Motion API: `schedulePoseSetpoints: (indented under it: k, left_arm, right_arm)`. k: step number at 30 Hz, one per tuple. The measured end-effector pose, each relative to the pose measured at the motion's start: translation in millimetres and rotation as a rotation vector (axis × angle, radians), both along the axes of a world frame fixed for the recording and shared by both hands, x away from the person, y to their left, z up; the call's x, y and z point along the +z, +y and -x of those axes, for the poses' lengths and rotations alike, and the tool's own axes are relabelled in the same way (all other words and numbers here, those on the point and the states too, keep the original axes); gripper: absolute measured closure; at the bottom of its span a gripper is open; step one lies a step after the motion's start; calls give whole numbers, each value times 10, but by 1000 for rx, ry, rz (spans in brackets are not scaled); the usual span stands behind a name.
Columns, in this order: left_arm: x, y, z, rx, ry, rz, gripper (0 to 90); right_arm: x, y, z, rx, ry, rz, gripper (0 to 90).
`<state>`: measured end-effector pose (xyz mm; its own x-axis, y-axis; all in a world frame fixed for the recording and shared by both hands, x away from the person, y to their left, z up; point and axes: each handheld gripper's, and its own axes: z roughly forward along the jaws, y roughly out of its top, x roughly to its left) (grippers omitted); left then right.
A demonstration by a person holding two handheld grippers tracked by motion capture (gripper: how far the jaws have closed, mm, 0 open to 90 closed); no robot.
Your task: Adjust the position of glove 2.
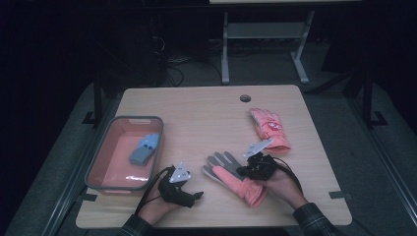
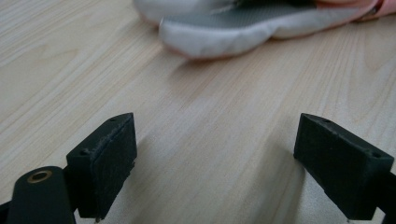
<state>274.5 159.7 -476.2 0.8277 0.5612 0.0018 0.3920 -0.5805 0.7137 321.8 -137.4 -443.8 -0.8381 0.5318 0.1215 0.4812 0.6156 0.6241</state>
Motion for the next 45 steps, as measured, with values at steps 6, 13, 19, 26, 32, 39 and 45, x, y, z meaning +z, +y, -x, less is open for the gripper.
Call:
schedulePoseSetpoints:
  k: [6,13,19,26,32,39,45]
  left_arm:
    - [0,1,0,-1,0,-1,123]
    - [-3,-3,1,2,1,7,124]
    - [-2,-1,0,0,-1,3,123]
    - [-4,-3,3,2,4,6,123]
    - [-6,-7,0,2,4,9,123]
    - [-6,-8,-1,2,4,10,124]
    - [-5,-7,0,1,6,9,124]
  right_arm:
    - [-32,212,22,48,-19,23,899]
    - [140,122,26,14,-48,-29,814]
    - [323,-147,-176,-111,-98,-57,789]
    - [404,-594,-598,-300,-163,-17,850]
    - [343,-858,-921,-423,-137,-29,744]
    - [187,-866,-1170,-468,-93,-28,653]
    - [-2,-789,-1266,-479,-92,36,654]
